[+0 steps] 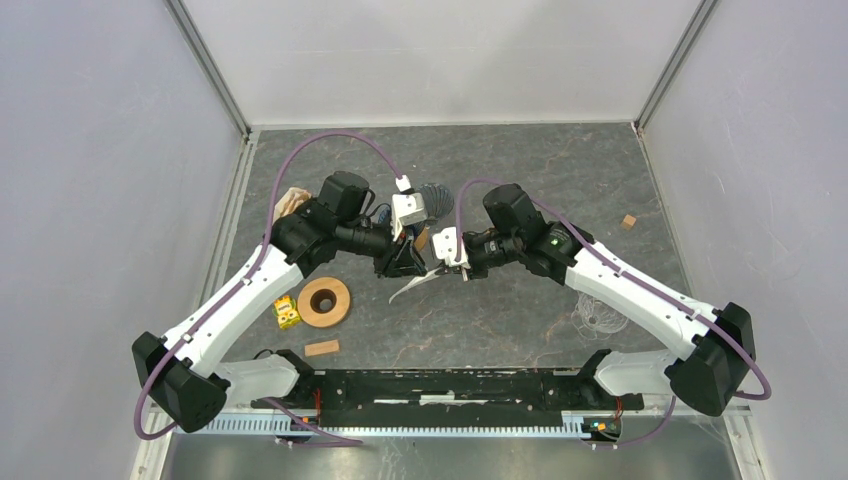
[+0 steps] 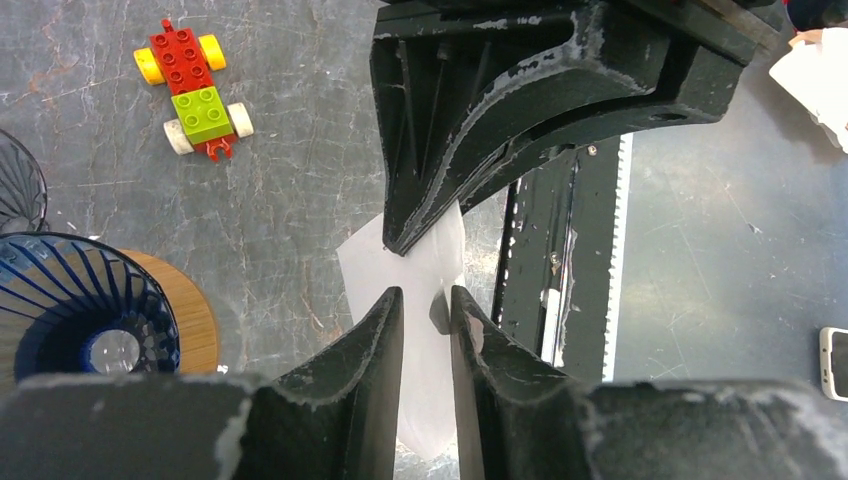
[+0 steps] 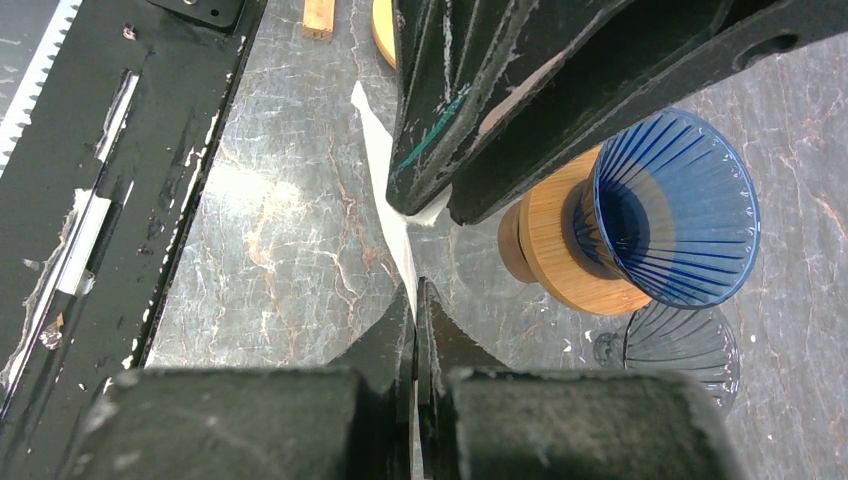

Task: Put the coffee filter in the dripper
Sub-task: Place the coffee filter in the coffee dripper.

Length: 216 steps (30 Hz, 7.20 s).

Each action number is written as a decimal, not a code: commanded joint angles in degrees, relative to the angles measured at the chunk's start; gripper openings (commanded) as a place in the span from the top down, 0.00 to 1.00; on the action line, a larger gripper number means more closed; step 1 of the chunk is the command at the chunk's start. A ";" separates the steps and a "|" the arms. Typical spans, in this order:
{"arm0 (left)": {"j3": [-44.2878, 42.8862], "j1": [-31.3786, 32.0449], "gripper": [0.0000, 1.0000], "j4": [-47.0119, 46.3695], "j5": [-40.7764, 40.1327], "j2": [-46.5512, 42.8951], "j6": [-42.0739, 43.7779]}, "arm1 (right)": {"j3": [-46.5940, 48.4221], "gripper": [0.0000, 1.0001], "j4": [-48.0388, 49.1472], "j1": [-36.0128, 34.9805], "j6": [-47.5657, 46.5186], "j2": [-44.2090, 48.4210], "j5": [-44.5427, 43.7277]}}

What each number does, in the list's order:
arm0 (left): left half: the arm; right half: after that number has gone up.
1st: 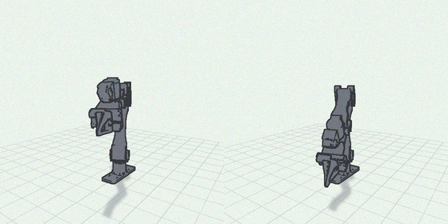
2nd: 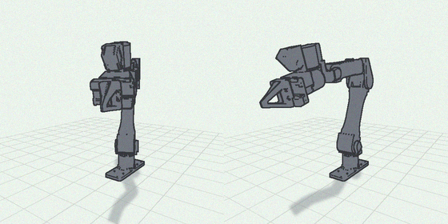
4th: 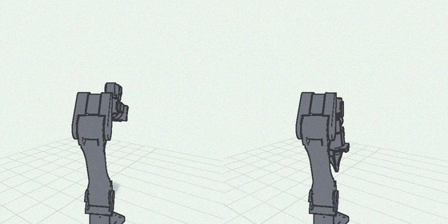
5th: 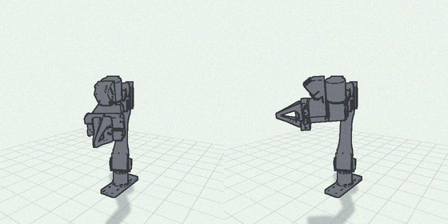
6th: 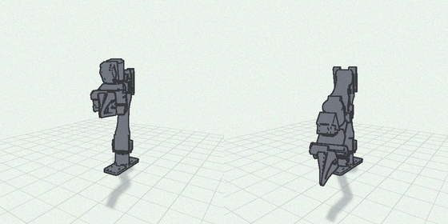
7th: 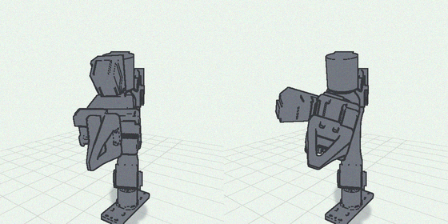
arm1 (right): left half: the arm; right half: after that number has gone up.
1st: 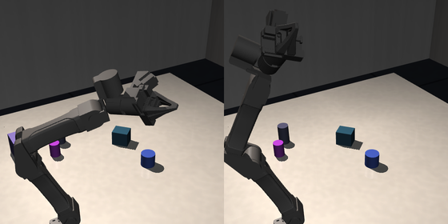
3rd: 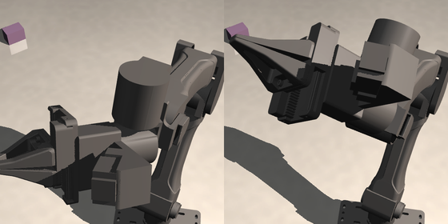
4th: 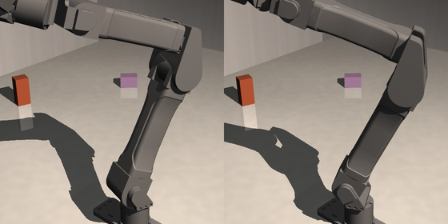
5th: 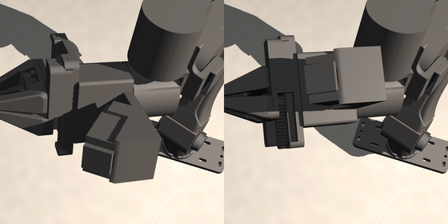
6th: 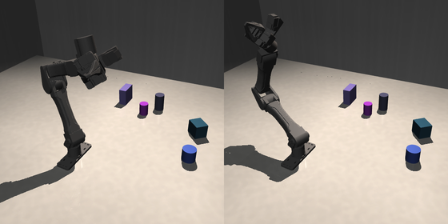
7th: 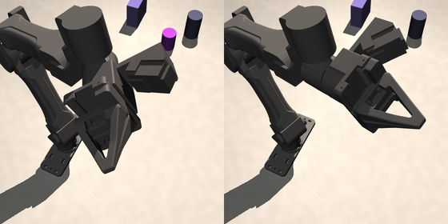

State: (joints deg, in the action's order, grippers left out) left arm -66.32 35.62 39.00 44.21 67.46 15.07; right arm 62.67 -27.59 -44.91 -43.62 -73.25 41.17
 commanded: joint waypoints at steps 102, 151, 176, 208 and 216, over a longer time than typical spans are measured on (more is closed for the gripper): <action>4.62 -5.41 0.98 -23.35 11.16 -1.69 -27.20 | -2.34 0.16 4.74 8.17 7.60 2.83 5.19; 2.51 -2.76 0.57 -18.79 5.62 -0.21 -17.44 | -4.96 1.00 5.93 8.22 6.14 -0.36 17.44; 5.11 -2.13 0.60 -17.89 5.60 -0.82 -13.32 | -4.52 1.00 4.97 8.25 5.33 0.00 18.07; 6.10 -1.84 0.57 -17.65 8.40 -1.28 -12.79 | -4.08 1.00 4.95 8.20 5.56 -0.84 15.77; 6.17 -1.20 0.57 -16.48 7.52 -0.75 -10.56 | -3.67 1.00 5.16 8.21 6.39 -1.10 17.00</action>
State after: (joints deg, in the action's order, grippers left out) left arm -59.83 33.58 21.47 51.29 67.33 -0.34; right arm 56.29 -22.37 -36.73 -37.30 -74.11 56.55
